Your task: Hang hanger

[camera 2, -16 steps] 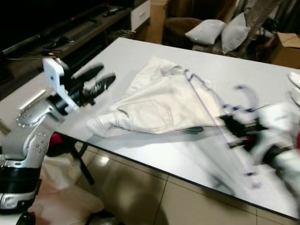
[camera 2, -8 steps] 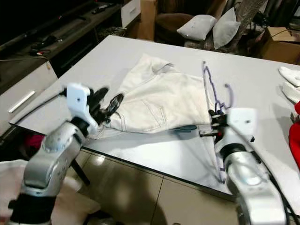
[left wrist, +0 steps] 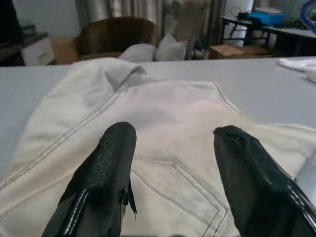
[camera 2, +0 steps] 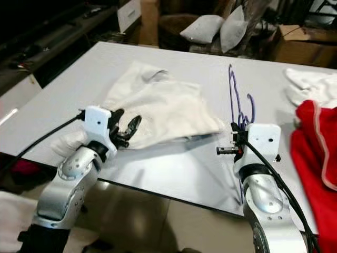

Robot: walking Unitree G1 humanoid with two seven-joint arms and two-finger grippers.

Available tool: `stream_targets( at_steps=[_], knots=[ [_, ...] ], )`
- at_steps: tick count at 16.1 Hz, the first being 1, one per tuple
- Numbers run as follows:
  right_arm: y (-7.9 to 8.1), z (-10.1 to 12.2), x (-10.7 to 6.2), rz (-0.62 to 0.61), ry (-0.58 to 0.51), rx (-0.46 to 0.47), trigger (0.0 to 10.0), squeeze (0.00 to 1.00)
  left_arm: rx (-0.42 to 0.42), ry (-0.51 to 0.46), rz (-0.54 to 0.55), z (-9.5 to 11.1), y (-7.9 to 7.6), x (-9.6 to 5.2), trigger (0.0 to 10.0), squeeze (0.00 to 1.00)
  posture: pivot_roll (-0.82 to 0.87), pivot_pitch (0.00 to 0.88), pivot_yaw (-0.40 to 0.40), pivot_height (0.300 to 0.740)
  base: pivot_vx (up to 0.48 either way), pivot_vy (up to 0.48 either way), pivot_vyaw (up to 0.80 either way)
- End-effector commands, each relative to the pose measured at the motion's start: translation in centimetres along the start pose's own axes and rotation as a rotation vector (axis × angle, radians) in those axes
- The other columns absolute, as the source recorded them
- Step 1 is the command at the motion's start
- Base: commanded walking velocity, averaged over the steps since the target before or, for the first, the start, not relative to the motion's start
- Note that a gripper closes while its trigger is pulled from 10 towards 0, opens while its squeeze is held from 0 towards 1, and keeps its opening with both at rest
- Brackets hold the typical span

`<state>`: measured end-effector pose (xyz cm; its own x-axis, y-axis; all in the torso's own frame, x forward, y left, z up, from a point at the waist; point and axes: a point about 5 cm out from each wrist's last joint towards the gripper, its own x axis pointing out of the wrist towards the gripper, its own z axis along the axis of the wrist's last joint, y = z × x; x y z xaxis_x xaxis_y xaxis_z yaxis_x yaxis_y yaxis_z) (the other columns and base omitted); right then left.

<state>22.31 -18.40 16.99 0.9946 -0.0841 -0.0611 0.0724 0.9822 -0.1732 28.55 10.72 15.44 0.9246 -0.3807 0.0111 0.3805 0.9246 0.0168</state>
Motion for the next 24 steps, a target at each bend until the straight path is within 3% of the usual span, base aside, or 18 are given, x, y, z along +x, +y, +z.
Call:
stream_targets(
  at_steps=[1,5,9,13,16,24],
  knots=[
    [0.7,0.8,0.2,0.039,-0.036,0.016,10.0,0.00,0.022,0.001,0.035,0.1,0.6,-0.4,10.0,0.00,-0.01,0.039,0.037,0.740,0.000,-0.409,0.00],
    [1.2,1.9,0.4,0.065,-0.081,0.007,10.0,0.00,0.029,-0.001,0.048,0.0,1.1,-0.1,10.0,0.00,-0.04,0.030,0.057,0.740,0.000,-0.383,0.00],
    [0.4,2.7,0.0,0.053,-0.126,0.005,10.0,0.00,0.021,-0.030,0.030,0.7,0.5,0.9,10.0,0.00,-0.03,0.012,0.064,0.740,0.000,-0.378,0.00],
    [0.5,5.1,0.9,0.045,-0.246,0.054,10.0,0.00,0.039,-0.054,0.040,1.6,1.1,0.6,10.0,0.00,0.00,0.017,0.055,0.740,0.000,-0.372,0.00],
    [1.1,4.9,0.4,0.066,-0.226,0.054,10.0,0.00,0.034,-0.059,0.037,1.7,1.1,1.2,10.0,0.00,-0.04,0.016,0.065,0.740,0.000,-0.369,0.00],
    [0.0,4.4,0.2,0.014,-0.199,0.094,10.0,0.00,0.028,-0.077,0.013,2.0,0.1,1.5,10.0,0.00,-0.03,0.007,0.063,0.740,0.000,-0.369,0.00]
  ],
)
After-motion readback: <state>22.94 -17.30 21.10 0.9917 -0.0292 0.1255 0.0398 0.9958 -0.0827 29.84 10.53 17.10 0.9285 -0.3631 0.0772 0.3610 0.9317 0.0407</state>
